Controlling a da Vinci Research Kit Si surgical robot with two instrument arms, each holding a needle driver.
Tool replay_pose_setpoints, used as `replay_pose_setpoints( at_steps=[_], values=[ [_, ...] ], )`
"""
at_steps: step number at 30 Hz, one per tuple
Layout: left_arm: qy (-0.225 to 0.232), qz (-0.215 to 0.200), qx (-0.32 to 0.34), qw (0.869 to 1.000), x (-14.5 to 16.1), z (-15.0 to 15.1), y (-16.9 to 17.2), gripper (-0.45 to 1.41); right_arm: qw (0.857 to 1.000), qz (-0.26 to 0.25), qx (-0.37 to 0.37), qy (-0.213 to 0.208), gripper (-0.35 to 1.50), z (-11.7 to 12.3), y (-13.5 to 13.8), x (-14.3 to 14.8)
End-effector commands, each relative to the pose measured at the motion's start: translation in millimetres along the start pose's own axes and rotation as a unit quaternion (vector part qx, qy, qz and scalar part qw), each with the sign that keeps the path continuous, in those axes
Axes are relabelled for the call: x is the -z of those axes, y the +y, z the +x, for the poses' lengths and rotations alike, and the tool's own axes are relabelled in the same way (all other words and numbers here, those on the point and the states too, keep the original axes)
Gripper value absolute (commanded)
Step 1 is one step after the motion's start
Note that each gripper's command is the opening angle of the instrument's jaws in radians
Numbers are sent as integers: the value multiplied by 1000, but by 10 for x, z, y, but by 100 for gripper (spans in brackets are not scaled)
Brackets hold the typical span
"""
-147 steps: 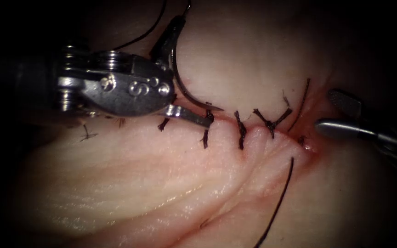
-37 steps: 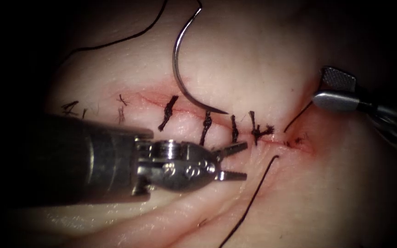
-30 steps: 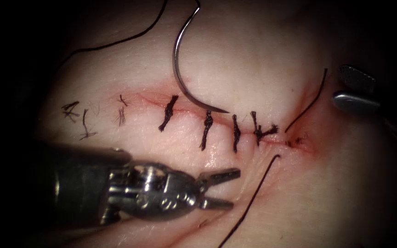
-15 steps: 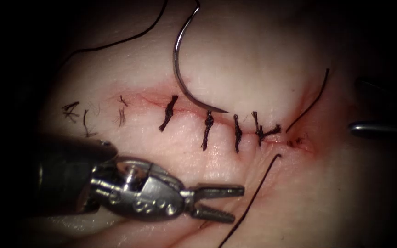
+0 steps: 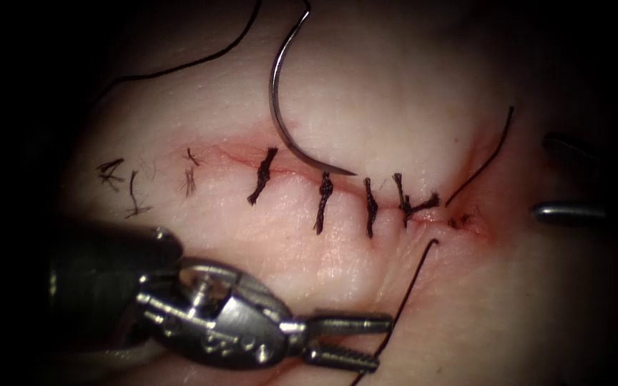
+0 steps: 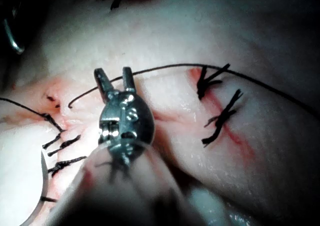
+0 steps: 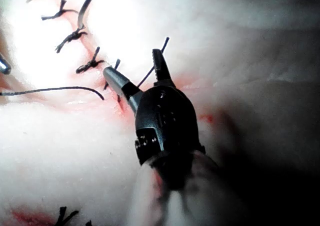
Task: Wound Closure
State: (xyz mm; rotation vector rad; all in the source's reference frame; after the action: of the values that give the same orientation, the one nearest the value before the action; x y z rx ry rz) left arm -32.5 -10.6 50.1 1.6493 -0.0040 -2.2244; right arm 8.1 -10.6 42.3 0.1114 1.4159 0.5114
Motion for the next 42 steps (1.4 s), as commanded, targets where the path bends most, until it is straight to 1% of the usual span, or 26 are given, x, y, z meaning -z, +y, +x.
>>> replay_pose_setpoints(
  at_steps=[1,7,12,16,24,33,37,39,40,42],
  values=[
    [-3,0,-1,1000,-8,-4,-1,31,1000,2,1,2,140,-2,0,-8],
    [-18,-12,-7,1000,-9,-14,9,31,1000,5,1,4,140,0,-5,-7],
    [-22,-18,-12,1000,-8,-16,18,33,1000,6,2,4,140,0,-6,-7],
    [-20,-22,-15,999,2,-17,26,36,1000,6,2,4,140,0,-6,-7],
    [-22,-28,-18,999,4,-15,34,38,1000,6,2,4,140,0,-7,-7],
    [-27,-39,-24,999,14,-18,44,38,1000,7,3,5,140,-2,-9,-7],
    [-31,-45,-29,998,14,-17,50,38,1000,7,3,5,140,-2,-9,-8],
    [-35,-50,-28,998,10,-17,55,41,1000,7,3,5,140,-2,-9,-8],
    [-32,-57,-29,997,4,-15,59,46,1000,7,3,5,140,-2,-9,-8],
    [-29,-60,-29,997,0,-13,60,49,1000,7,3,5,140,-2,-10,-8]
  ],
)
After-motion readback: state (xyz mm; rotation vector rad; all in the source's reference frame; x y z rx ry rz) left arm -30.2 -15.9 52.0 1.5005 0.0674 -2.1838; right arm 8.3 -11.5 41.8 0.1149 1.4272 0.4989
